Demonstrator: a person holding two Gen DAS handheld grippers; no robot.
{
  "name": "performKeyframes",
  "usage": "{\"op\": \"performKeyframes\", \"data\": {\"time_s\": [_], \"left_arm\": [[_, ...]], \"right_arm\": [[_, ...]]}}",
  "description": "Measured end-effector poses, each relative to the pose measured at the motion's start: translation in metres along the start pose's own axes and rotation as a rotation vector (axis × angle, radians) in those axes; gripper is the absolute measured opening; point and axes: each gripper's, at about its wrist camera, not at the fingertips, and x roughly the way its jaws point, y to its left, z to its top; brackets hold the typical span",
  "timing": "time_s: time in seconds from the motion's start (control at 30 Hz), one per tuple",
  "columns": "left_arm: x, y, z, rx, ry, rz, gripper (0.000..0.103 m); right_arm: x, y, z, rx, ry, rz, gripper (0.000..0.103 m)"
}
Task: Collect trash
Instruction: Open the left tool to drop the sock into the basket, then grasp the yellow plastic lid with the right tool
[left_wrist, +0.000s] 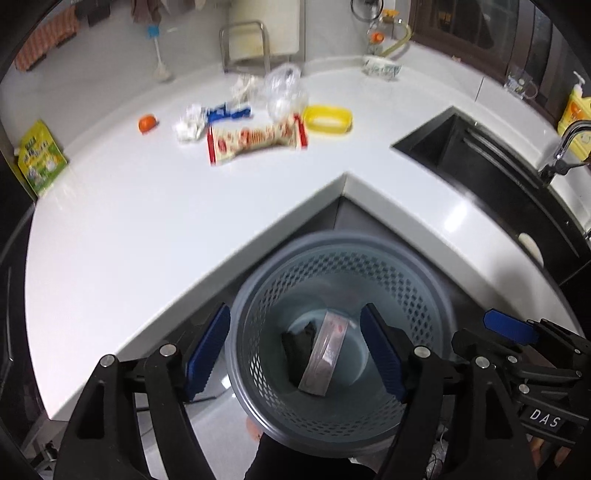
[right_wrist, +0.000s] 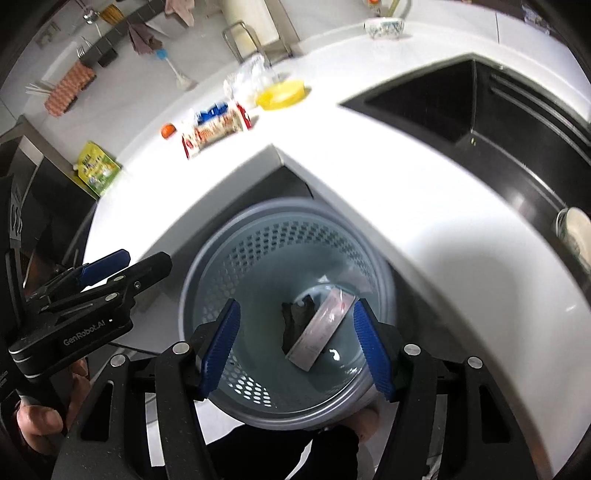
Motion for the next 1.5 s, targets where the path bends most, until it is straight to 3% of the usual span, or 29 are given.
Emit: {"op": "performKeyframes", "data": {"time_s": [0.4, 0.77, 1.2, 1.33, 1.5], "left_arm": [[-0.042, 0.014, 0.029, -0.056, -0.099, 0.023, 0.077], [-0.052, 0.056, 0.056, -0.099, -0.147, 0.064, 0.081], [0.003, 0.111, 0.111, -0.110, -0.130, 0.038, 0.086], [0.021, 0.112, 0.118, -0.107, -0.113, 0.027, 0.086], [0.039, 0.107, 0.115, -0.126, -0.089, 0.003, 0.086]], "right_arm": [[-0.042, 0.018, 0.037, -0.081, -0.100, 0.033, 0.063], [-0.037, 0.046, 0.082, -0.121, -0.164, 0.035, 0.065], [0.030, 0.062, 0.156, -0.141, -0.159, -0.056, 0.068], [0.053, 0.056, 0.185, -0.214, -0.150, -0.065, 0.068], [0.079, 0.052, 0.210, -0.395, -0.111, -0.071, 0.072]]}}
